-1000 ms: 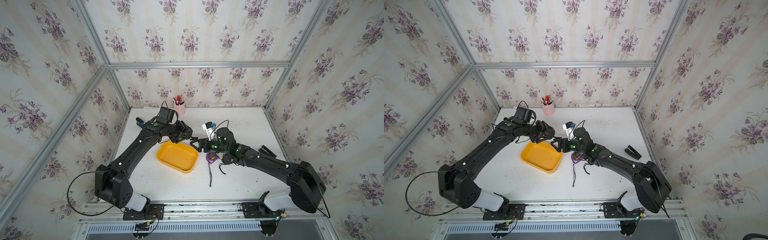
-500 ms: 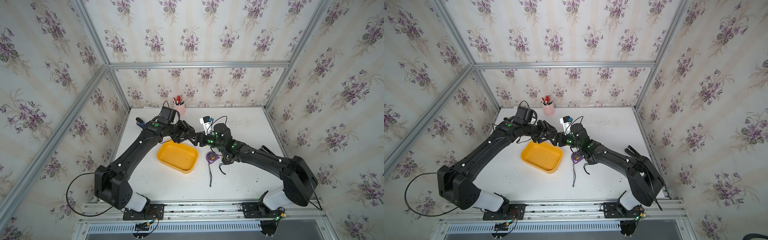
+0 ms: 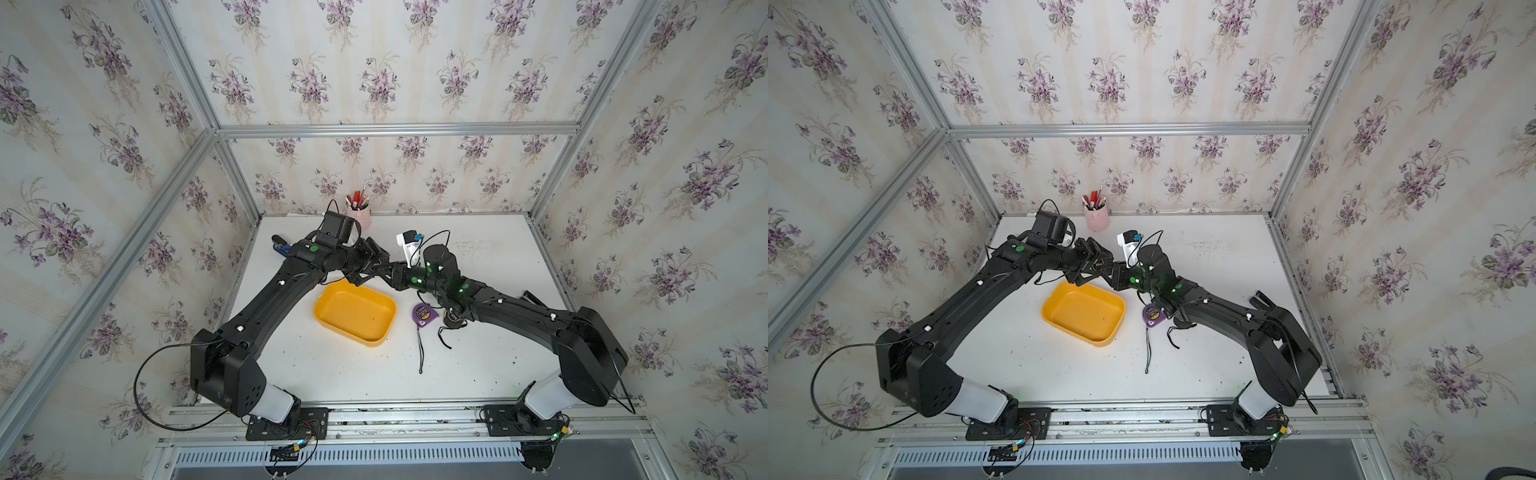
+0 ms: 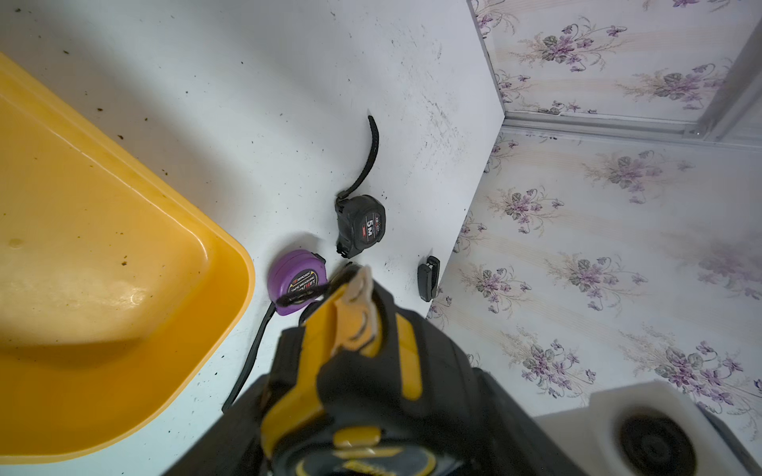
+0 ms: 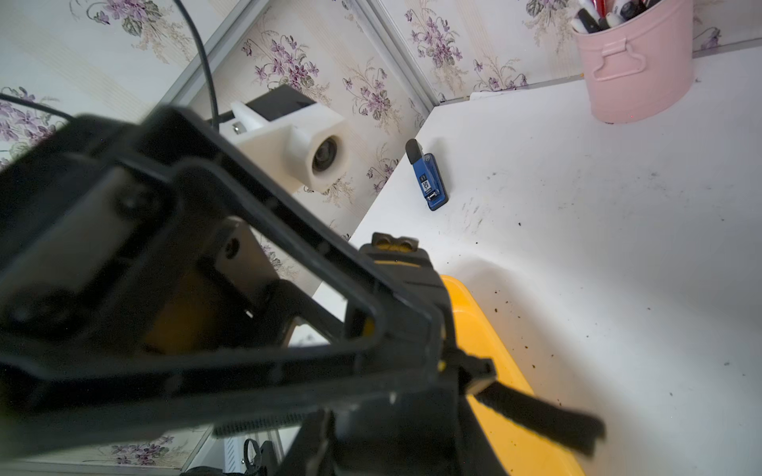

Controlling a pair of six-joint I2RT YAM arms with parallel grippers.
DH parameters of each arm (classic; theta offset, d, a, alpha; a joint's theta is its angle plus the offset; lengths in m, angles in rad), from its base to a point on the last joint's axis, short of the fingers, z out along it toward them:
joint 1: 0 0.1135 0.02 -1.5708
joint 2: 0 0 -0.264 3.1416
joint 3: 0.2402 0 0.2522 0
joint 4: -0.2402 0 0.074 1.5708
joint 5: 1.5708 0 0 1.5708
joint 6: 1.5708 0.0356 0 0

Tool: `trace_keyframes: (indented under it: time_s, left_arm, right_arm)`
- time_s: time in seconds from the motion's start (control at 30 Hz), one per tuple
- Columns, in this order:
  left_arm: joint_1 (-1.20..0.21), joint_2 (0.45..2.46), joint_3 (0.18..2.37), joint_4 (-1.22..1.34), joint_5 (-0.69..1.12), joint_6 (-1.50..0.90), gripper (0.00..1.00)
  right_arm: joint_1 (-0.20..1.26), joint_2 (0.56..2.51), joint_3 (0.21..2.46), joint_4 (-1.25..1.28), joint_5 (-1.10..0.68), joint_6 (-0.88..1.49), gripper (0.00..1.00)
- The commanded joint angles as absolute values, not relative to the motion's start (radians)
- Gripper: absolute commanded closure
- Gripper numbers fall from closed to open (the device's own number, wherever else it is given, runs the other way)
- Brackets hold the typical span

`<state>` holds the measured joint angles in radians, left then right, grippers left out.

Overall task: Take the tape measure out of the storage box
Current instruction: Place the tape measure at the center of the board.

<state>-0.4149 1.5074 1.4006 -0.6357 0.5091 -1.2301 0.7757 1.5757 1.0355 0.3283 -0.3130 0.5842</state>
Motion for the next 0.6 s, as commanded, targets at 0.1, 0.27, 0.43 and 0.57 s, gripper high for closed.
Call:
trace_keyframes:
  time_s: [0.1, 0.27, 0.43, 0.57]
  left_arm:
    - [-0.414, 1.514, 1.411, -0.603, 0.529, -1.211, 0.0]
    - [-0.406, 1.519, 1.407, -0.617, 0.516, -1.186, 0.0]
    - [-0.39, 1.517, 1.385, -0.651, 0.482, -1.14, 0.0]
    - [-0.385, 1.517, 1.37, -0.687, 0.429, -1.101, 0.0]
  right_arm:
    - [0.774, 1.528, 1.011, 0.294, -0.238, 0.577, 0.79]
    - [0.736, 1.433, 0.954, 0.166, -0.139, 0.556, 0.79]
    - [0.627, 1.281, 0.84, -0.023, -0.025, 0.577, 0.78]
    - [0.521, 1.216, 0.765, -0.145, -0.004, 0.597, 0.77]
